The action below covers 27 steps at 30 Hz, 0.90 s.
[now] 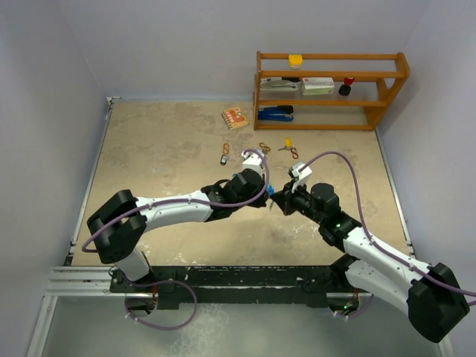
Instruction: Put the keys on the keyring
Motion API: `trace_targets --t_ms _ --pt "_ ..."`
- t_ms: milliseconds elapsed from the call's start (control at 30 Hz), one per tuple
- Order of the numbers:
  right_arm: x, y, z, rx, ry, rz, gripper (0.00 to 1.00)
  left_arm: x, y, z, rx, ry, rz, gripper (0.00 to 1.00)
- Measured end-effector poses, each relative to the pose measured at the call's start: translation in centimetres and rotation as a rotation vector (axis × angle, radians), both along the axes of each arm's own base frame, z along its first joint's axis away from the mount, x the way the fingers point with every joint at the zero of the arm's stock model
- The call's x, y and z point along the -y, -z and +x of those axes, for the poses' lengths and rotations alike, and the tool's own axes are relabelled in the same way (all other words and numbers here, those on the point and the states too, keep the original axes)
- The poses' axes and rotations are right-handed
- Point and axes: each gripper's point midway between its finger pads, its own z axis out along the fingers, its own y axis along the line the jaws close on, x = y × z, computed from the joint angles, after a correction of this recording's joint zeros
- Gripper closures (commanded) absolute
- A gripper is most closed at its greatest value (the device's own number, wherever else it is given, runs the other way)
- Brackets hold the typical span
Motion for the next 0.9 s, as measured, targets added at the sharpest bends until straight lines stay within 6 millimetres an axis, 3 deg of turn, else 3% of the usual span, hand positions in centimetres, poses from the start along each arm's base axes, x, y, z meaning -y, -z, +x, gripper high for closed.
trace_targets --t_ms 900 --pt "0.20 0.16 0.50 0.007 0.022 -0.010 1.00 0.26 0.02 -0.45 -0.031 0.040 -0.045 1.00"
